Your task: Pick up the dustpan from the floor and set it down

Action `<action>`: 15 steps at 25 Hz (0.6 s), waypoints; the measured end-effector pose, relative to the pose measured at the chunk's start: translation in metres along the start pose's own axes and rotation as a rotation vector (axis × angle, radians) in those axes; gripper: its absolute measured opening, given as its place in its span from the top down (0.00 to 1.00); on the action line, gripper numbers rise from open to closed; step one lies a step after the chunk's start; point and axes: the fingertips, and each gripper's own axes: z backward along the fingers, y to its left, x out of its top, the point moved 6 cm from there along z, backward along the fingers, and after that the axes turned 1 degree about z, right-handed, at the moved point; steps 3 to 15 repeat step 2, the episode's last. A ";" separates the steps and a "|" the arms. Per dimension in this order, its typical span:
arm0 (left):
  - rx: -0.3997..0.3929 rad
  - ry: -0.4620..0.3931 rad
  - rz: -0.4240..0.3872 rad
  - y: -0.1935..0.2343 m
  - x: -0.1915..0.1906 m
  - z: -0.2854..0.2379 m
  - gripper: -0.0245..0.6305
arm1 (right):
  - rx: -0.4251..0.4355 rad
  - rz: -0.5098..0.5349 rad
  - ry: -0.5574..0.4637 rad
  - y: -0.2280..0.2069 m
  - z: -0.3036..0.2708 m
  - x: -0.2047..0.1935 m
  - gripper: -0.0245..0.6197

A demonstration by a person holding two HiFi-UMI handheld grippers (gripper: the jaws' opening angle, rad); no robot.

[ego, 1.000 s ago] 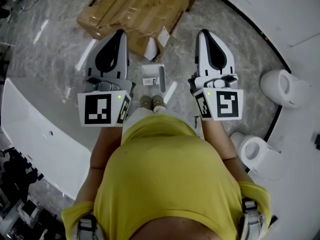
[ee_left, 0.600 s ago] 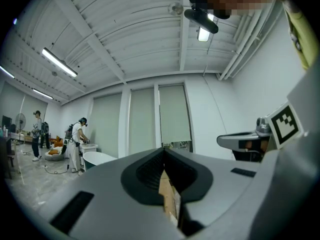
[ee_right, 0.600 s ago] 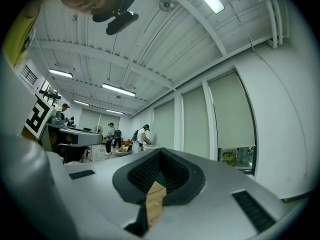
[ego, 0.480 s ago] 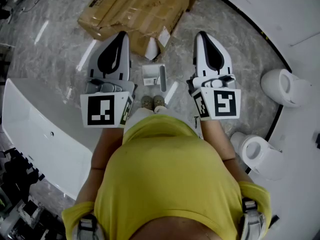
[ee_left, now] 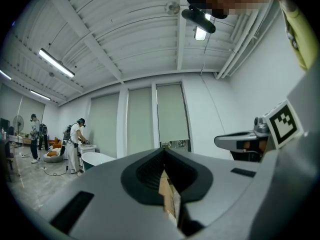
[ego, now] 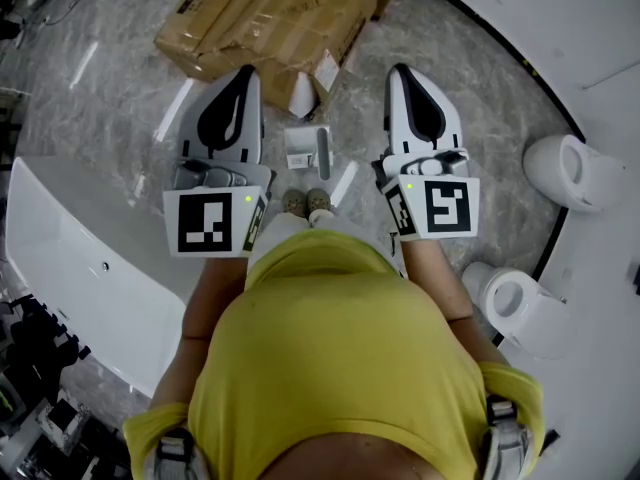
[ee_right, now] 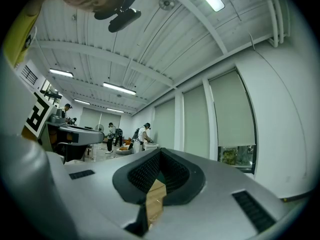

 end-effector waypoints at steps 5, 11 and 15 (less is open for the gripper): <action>-0.002 -0.002 -0.006 -0.002 0.000 -0.001 0.96 | 0.003 0.001 0.001 -0.001 0.000 -0.001 0.95; -0.002 -0.002 -0.006 -0.002 0.000 -0.001 0.96 | 0.003 0.001 0.001 -0.001 0.000 -0.001 0.95; -0.002 -0.002 -0.006 -0.002 0.000 -0.001 0.96 | 0.003 0.001 0.001 -0.001 0.000 -0.001 0.95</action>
